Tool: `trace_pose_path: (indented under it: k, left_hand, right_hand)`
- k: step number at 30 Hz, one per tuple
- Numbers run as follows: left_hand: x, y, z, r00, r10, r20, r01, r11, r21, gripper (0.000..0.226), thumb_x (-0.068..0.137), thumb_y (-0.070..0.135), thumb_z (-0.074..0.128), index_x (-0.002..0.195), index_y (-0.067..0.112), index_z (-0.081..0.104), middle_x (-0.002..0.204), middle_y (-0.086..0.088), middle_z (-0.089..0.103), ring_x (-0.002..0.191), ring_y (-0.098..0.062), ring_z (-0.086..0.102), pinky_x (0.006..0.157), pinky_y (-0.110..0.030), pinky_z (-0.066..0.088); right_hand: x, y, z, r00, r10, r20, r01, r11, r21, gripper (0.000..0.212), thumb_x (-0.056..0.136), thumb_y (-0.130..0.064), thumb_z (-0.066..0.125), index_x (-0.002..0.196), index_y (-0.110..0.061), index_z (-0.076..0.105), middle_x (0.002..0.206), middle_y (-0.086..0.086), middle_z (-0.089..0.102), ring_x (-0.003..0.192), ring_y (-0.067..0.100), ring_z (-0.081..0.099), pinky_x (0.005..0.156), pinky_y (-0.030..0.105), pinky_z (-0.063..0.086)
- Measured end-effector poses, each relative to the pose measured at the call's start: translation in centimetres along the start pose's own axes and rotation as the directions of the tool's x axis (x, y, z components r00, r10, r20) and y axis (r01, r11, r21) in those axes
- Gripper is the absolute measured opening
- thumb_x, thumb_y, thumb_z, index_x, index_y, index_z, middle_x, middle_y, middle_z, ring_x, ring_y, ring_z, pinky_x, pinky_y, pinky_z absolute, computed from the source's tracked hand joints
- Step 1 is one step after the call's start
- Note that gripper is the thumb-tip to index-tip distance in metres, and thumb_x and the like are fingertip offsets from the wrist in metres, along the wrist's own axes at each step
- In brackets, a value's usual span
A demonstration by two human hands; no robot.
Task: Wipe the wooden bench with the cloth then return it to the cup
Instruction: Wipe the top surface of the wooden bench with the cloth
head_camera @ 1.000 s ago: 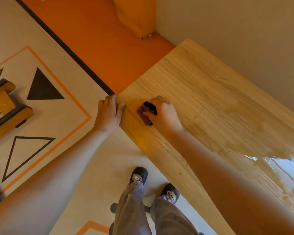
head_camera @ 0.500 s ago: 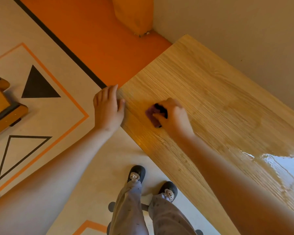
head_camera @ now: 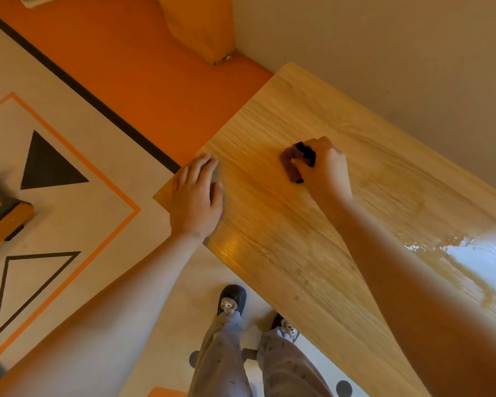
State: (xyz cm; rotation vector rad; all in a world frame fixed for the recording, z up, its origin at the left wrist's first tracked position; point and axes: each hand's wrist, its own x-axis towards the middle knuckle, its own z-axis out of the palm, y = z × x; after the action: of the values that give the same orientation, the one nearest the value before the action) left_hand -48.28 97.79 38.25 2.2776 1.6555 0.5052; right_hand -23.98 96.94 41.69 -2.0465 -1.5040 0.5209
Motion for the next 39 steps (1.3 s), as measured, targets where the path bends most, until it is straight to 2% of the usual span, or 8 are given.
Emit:
trace_pose_path:
  k: [4,7,12,17,24,29,33,39]
  left_hand:
    - [-0.1,0.0,-0.2,1.0,-0.006,0.0,0.006,1.0,0.009,0.044,0.098,0.029,0.045,0.139,0.016,0.048,0.148,0.0,0.042,0.138,-0.022,0.033,0.112,-0.04,0.028]
    - [0.0,0.3,-0.3,1.0,-0.006,0.01,0.005,0.999,0.037,0.046,0.097,0.034,0.04,0.139,0.016,0.048,0.148,-0.001,0.042,0.137,-0.023,0.035,0.111,-0.041,0.03]
    - [0.1,0.3,0.0,1.0,-0.02,0.012,0.019,0.997,0.07,0.05,0.096,0.042,0.042,0.14,0.019,0.046,0.148,0.002,0.04,0.138,-0.019,0.033,0.111,-0.033,0.023]
    - [0.1,0.6,-0.2,0.999,-0.037,0.017,0.036,0.997,0.065,0.052,0.094,0.043,0.043,0.139,0.017,0.048,0.148,0.0,0.041,0.136,-0.022,0.034,0.112,-0.04,0.027]
    - [0.2,0.6,-0.5,0.999,-0.039,0.034,0.037,0.997,0.07,0.053,0.094,0.043,0.041,0.139,0.016,0.047,0.147,0.0,0.041,0.136,-0.023,0.034,0.11,-0.045,0.031]
    - [0.2,0.6,-0.3,0.999,-0.026,0.025,0.024,0.997,0.07,0.054,0.093,0.044,0.04,0.139,0.016,0.047,0.147,0.0,0.041,0.135,-0.022,0.035,0.11,-0.041,0.029]
    - [0.3,0.8,-0.2,1.0,-0.026,0.017,0.025,0.996,0.084,0.055,0.093,0.044,0.039,0.139,0.015,0.047,0.147,0.0,0.04,0.135,-0.022,0.034,0.11,-0.039,0.027]
    - [0.1,0.8,-0.4,0.999,-0.035,0.025,0.032,0.995,0.094,0.053,0.093,0.043,0.04,0.138,0.017,0.047,0.147,0.001,0.04,0.136,-0.021,0.034,0.11,-0.036,0.025]
  right_hand:
    - [-5.2,-3.5,2.7,0.954,-0.209,0.217,0.177,0.972,0.156,0.008,0.086,-0.016,0.064,0.093,-0.017,0.069,0.093,0.002,0.061,0.083,0.017,0.061,0.069,0.035,0.055]
    - [-6.5,-4.6,3.8,0.916,-0.309,0.256,0.282,0.949,0.138,0.019,0.086,-0.016,0.063,0.103,-0.015,0.068,0.098,0.004,0.061,0.094,0.021,0.055,0.077,0.031,0.048]
    - [0.7,0.6,-0.4,0.994,-0.082,0.072,0.077,0.995,0.066,0.016,0.089,-0.018,0.062,0.103,-0.018,0.066,0.102,-0.001,0.056,0.093,0.018,0.057,0.072,0.024,0.044]
    - [3.7,4.4,-4.0,0.975,0.17,-0.144,-0.166,0.985,0.038,0.02,0.09,-0.016,0.06,0.109,-0.011,0.064,0.107,0.004,0.056,0.092,0.017,0.053,0.071,0.019,0.036]
    - [0.2,-0.3,1.5,0.989,-0.137,0.057,0.133,0.988,0.073,0.019,0.088,-0.016,0.061,0.106,-0.012,0.066,0.104,0.004,0.059,0.101,0.022,0.052,0.084,0.034,0.047]
    - [4.1,5.9,-3.8,0.996,0.065,-0.068,-0.057,0.993,0.104,0.015,0.09,-0.023,0.059,0.102,-0.027,0.066,0.101,-0.004,0.059,0.091,0.015,0.059,0.078,0.028,0.051]
    - [6.5,10.1,-7.0,0.906,0.345,-0.243,-0.316,0.937,0.153,0.022,0.089,-0.025,0.06,0.109,-0.019,0.064,0.107,0.001,0.063,0.096,0.018,0.06,0.083,0.036,0.054]
    - [6.5,4.0,-1.4,0.983,0.125,-0.136,-0.1,0.979,0.178,0.01,0.091,-0.018,0.056,0.093,-0.021,0.065,0.103,0.0,0.057,0.09,0.018,0.058,0.072,0.032,0.054]
